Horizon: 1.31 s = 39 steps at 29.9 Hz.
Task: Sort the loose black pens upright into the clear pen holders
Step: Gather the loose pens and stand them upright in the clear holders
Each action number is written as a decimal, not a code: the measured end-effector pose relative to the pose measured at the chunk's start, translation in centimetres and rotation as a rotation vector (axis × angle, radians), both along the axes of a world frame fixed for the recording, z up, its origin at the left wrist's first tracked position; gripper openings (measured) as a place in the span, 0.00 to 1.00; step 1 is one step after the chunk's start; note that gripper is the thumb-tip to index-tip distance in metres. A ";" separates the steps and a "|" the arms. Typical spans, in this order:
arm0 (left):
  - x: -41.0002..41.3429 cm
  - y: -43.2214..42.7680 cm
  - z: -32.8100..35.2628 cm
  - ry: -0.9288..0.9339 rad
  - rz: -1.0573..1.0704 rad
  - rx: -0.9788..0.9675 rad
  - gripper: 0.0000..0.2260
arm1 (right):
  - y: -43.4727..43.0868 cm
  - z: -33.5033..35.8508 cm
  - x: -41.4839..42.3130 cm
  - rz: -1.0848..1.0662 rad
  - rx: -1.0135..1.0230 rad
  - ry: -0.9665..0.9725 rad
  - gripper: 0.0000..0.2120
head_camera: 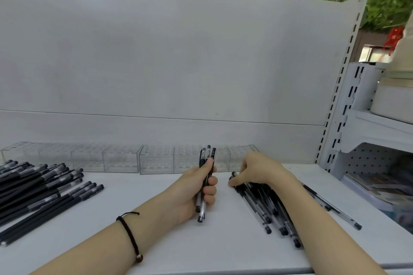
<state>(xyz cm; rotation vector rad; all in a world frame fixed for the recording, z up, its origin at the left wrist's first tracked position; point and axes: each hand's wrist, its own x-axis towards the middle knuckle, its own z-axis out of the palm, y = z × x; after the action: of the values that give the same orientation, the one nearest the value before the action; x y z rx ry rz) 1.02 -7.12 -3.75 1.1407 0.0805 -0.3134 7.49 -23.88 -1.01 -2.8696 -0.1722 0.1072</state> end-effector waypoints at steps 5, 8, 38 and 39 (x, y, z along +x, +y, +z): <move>0.0 0.0 -0.1 -0.019 -0.003 -0.011 0.07 | 0.9 0.1 -0.3 0.095 0.139 0.097 0.15; 0.0 0.1 -0.2 -0.027 0.004 -0.015 0.06 | 1.1 0.1 -0.4 0.106 0.160 0.086 0.12; -0.3 -0.4 -0.2 -0.101 -0.116 -0.002 0.08 | 1.2 2.4 -1.9 0.167 0.831 -0.047 0.09; -0.3 -0.4 -0.2 -0.104 -0.108 0.006 0.08 | 0.7 2.7 -1.9 0.162 0.774 -0.090 0.11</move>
<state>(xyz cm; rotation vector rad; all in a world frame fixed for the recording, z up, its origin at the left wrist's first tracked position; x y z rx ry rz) 0.69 -7.50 -3.94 1.1671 -0.0720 -0.3500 5.58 -23.13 1.70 -2.0870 -0.3708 -0.0514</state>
